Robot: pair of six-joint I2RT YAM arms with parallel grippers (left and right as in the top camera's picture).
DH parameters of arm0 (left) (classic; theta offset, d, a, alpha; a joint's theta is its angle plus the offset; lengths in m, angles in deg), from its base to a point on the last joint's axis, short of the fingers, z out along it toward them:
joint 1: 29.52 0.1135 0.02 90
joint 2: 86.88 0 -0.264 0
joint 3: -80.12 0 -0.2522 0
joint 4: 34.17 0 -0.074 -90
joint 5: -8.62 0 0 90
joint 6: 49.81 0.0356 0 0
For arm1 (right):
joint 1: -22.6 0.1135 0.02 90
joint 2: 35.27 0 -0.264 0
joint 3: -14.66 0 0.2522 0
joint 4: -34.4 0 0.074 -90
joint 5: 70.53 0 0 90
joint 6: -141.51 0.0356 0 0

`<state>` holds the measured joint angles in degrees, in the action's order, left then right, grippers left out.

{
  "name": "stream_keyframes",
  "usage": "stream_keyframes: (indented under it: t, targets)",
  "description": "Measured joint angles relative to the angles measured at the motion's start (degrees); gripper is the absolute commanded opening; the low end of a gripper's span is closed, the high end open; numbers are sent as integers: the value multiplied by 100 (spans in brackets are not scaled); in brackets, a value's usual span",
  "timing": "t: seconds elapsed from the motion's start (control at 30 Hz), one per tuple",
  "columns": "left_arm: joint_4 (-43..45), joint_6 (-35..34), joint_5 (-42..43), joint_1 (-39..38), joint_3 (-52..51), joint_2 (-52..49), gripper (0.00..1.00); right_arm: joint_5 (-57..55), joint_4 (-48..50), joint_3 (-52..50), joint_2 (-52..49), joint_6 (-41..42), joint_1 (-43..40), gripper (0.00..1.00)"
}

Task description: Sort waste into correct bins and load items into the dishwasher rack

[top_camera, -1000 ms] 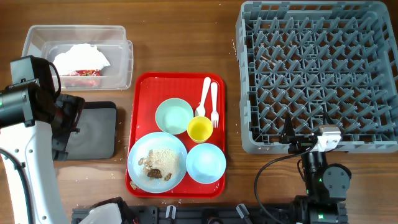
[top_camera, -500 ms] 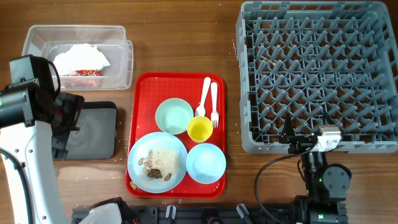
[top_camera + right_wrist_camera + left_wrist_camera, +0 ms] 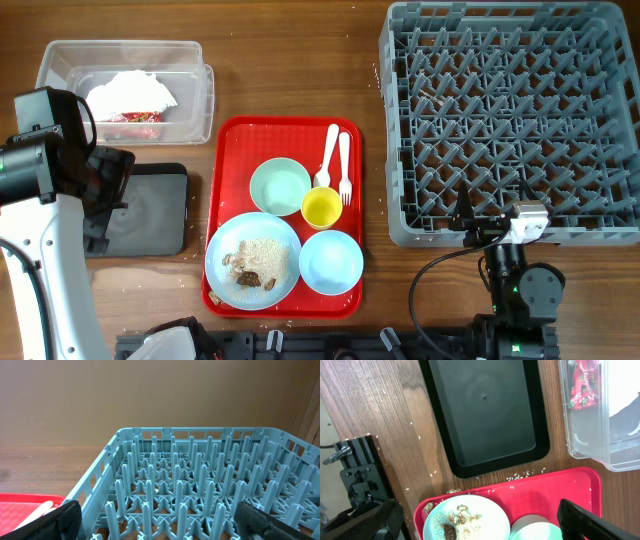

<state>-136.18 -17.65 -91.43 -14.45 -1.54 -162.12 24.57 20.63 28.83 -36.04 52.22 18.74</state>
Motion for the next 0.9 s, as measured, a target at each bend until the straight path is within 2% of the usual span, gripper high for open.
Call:
stream_keyframes:
  t: [0.27,0.43,0.53,0.7,0.9]
  targets:
    - [44,-15,0,0,0,0,100,0,0,0,0,0,0,100]
    - [44,-15,0,0,0,0,100,-149,153,-2,0,-457,0,100]
    - [46,-15,0,-2,0,0,100,345,890,-4,-2,-468,0,100]
    - [48,-15,0,0,-11,0,100,1875,2924,-2,9,-374,0,100]
    - [61,-15,0,0,-11,0,100,2704,4448,-4,11,-96,0,100]
